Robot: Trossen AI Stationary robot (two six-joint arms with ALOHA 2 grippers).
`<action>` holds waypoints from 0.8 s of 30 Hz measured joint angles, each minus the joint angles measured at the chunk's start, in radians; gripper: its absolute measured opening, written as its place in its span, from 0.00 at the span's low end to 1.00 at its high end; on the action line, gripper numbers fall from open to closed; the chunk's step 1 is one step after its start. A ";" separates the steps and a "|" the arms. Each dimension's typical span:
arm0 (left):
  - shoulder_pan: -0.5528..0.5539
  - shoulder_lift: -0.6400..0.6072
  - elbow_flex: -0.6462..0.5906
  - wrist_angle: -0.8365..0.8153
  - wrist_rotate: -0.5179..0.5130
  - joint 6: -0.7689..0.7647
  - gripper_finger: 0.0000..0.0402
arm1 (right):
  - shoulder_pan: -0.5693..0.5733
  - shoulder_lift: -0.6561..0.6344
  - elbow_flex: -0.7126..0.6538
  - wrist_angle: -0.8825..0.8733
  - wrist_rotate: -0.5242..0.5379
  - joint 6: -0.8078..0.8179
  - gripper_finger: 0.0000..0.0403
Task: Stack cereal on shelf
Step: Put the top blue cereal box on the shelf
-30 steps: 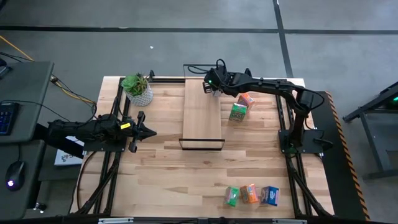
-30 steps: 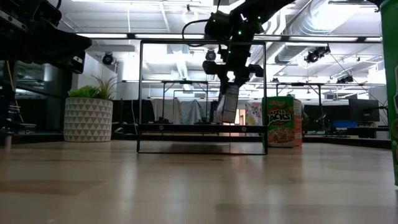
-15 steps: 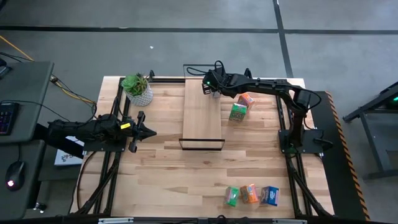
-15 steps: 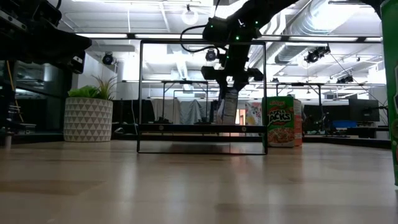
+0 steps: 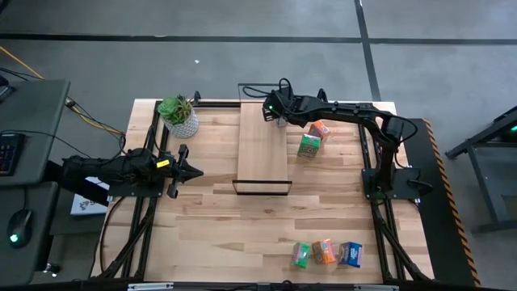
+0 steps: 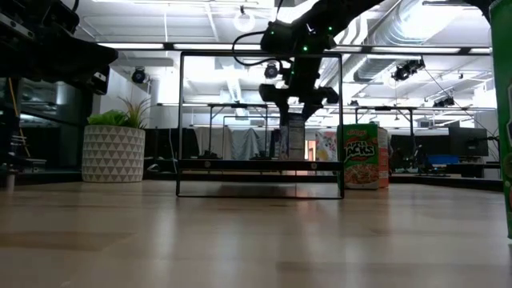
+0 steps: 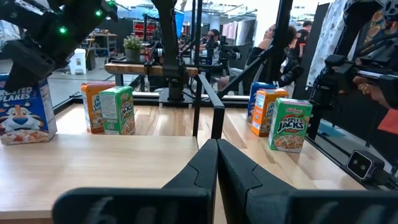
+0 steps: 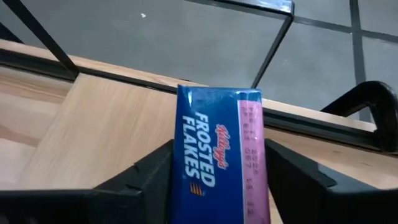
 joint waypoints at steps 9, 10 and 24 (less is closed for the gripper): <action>0.000 0.000 0.000 0.000 0.000 0.000 0.01 | 0.000 0.000 0.000 0.058 -0.050 0.007 0.58; 0.000 0.000 0.000 0.000 0.000 0.000 0.01 | 0.000 0.000 0.000 0.056 -0.052 0.009 0.58; 0.000 0.000 0.000 0.000 0.000 0.000 0.01 | 0.000 -0.001 0.000 -0.006 -0.153 -0.009 0.58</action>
